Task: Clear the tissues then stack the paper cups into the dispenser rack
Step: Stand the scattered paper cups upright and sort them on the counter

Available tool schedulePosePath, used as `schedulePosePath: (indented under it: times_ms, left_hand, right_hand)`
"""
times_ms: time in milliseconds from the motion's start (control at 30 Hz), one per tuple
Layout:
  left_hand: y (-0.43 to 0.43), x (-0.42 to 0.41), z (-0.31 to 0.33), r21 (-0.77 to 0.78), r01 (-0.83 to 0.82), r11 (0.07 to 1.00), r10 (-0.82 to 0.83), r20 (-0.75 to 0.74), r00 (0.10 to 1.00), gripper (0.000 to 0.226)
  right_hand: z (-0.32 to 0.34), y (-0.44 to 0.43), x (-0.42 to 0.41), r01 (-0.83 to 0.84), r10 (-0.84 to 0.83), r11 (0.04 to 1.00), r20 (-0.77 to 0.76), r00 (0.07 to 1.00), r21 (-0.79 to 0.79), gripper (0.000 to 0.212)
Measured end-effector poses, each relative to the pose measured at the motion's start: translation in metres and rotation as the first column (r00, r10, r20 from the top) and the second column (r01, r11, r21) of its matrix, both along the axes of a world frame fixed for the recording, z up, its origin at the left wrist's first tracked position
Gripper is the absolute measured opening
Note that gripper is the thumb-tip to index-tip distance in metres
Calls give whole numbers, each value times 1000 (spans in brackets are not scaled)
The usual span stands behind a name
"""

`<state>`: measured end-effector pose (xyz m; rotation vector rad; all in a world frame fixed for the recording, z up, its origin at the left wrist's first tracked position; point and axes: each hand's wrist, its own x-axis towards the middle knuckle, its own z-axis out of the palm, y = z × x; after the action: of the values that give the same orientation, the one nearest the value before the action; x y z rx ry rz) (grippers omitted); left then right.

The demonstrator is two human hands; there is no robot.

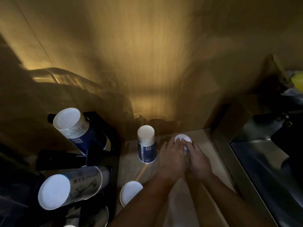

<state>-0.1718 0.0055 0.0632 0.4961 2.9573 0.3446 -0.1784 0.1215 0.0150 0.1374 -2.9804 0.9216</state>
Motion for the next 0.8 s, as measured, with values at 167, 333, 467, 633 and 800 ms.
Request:
schedulePosePath:
  times_ms: [167, 333, 467, 633, 800]
  left_hand:
    - [-4, -16, -1, -17, 7, 1000, -6, 22, 1000, 64]
    - [-6, -18, -4, 4, 0, 1000, 0, 54, 999, 64]
    - [-19, -13, 7, 65, 22, 998, -23, 10, 1000, 64]
    - [-44, 12, 45, 325, -91, 941, 94, 5, 996, 32]
    - [-77, 51, 74, 552, -207, 807, 227, 32, 973, 28]
  right_hand:
    - [3, -1, -13, 9, -11, 998, 20, 1000, 58, 61]
    - [6, 1, -15, -26, 23, 996, 36, 999, 82, 61]
    - [10, 4, -16, -55, 53, 981, 13, 999, 184, 60]
    - [22, 5, -8, -16, 56, 917, -89, 994, 398, 61]
    - [39, -15, 3, -54, 112, 954, -183, 977, 295, 53]
